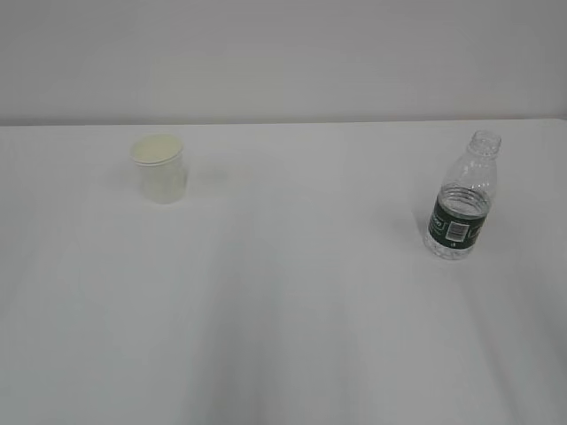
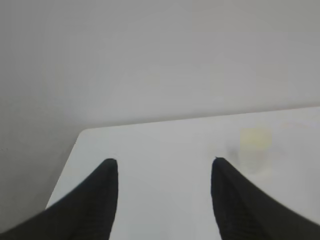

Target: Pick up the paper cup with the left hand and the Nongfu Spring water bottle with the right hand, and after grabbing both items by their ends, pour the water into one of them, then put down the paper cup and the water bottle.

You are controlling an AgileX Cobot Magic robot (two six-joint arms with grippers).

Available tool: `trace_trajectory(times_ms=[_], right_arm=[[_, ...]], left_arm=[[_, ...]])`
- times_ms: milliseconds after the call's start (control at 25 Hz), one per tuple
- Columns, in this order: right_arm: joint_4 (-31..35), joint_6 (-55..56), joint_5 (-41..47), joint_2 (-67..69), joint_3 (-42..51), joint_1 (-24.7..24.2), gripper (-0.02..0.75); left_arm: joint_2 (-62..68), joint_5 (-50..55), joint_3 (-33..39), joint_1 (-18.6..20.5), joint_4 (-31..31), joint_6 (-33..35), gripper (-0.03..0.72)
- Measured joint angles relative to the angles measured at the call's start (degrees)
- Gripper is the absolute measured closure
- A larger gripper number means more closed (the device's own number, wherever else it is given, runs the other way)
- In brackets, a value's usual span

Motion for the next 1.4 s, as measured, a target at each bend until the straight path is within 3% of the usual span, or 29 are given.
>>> trace_trajectory(times_ms=[440, 800, 1160, 1400], right_arm=[[0.0, -2.29, -12.27, 6.22, -0.22, 0.0, 0.183], [0.75, -2.66, -19.75, 13.1, -0.22, 0.0, 0.183], [1.12, -2.45, -30.27, 24.74, 0.24, 0.0, 0.183], [1.25, -0.27, -39.86, 30.15, 4.68, 0.0, 0.183]], left_arm=[[11.87, -12.59, 0.0, -2.25, -7.26, 0.0, 0.277], [24.64, -31.69, 0.0, -4.89, -7.2, 0.0, 0.286], [35.56, -38.16, 0.0, -5.51, -16.22, 0.0, 0.289], [40.64, -42.03, 0.28, -5.51, -15.84, 0.0, 0.29]])
